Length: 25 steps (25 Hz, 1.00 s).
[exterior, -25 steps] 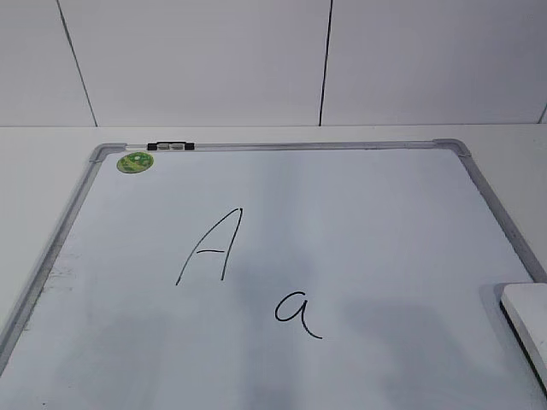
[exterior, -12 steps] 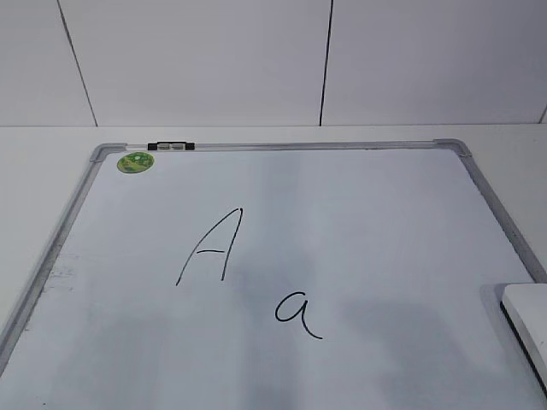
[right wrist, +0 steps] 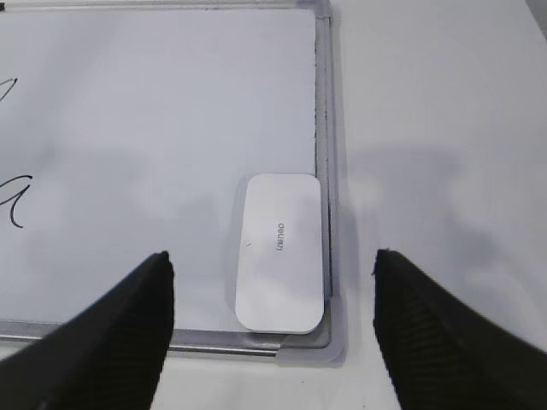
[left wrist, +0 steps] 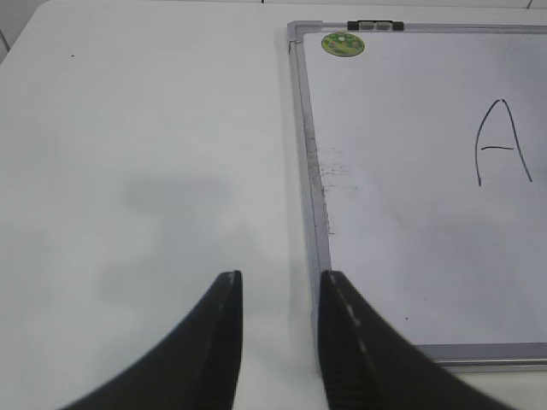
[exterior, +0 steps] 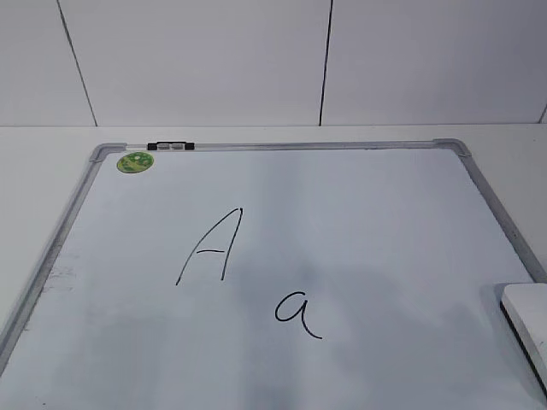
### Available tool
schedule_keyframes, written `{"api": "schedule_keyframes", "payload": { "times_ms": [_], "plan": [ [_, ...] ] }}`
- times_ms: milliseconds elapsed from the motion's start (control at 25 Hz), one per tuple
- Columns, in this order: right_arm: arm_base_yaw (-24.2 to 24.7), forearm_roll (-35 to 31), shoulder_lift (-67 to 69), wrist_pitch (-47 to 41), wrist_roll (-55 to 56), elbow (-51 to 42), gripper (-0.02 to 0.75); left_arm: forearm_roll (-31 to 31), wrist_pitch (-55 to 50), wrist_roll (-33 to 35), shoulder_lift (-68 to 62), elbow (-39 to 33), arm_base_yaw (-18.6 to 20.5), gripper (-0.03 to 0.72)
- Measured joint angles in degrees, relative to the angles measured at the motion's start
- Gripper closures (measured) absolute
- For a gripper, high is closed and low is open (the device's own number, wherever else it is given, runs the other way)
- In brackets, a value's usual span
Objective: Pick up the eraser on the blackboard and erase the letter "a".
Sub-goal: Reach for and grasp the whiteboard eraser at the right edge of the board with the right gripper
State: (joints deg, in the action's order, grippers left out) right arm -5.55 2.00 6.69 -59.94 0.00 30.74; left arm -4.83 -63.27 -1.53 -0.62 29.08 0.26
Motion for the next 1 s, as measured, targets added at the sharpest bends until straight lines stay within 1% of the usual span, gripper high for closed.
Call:
{"api": "schedule_keyframes", "payload": {
  "times_ms": [240,480,840,1000],
  "plan": [
    [0.00,-3.06,11.70,3.41,-1.13,1.82,0.183,0.00,0.00,0.00,0.00,0.00,0.00,0.454],
    [0.00,-3.63,20.09,4.38,-1.31,6.77,0.183,0.00,0.00,0.00,0.00,0.00,0.00,0.454],
    [-0.78,-3.63,31.17,1.61,-1.31,14.91,0.183,0.00,0.00,0.00,0.00,0.00,0.00,0.454],
    [-0.87,-3.63,35.09,0.40,-0.89,16.20,0.158,0.00,0.00,0.00,0.00,0.00,0.00,0.454]
  ]
}}
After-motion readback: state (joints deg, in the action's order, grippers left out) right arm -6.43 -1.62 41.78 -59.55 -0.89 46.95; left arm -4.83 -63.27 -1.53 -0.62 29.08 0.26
